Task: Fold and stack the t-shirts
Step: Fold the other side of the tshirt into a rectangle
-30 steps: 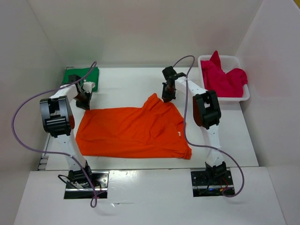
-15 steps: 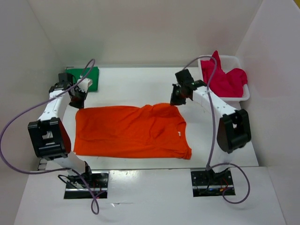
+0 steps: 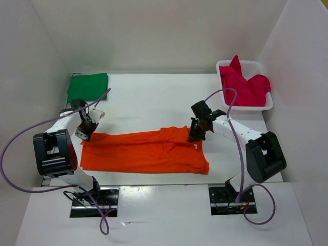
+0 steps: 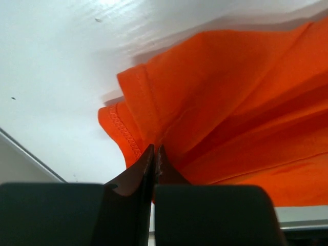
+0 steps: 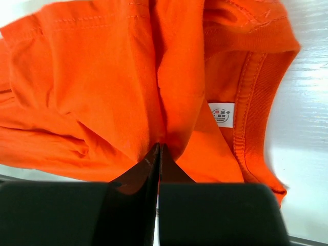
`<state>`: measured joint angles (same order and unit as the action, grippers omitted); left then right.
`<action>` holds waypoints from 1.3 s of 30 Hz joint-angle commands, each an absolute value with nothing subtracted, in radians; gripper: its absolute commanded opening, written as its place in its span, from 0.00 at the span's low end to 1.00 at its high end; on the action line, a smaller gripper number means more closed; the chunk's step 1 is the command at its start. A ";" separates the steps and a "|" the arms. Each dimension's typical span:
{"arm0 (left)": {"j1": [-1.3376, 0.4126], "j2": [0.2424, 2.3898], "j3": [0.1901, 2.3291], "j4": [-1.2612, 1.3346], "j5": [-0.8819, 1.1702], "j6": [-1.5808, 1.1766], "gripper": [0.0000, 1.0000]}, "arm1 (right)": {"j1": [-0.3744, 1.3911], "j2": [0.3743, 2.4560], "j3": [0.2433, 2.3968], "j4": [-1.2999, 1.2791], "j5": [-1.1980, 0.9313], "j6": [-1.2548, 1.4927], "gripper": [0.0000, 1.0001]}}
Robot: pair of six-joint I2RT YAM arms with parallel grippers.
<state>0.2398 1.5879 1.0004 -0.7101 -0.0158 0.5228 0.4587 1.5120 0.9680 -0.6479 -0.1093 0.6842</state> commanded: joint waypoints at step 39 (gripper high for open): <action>0.187 1.663 0.933 -0.588 -0.158 0.586 0.00 | 0.538 1.470 0.904 -0.716 -0.087 0.813 0.05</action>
<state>0.1844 1.6394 0.9253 -0.6006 -0.1291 0.5980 0.5129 1.4433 0.8906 -0.7010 -0.0864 0.7986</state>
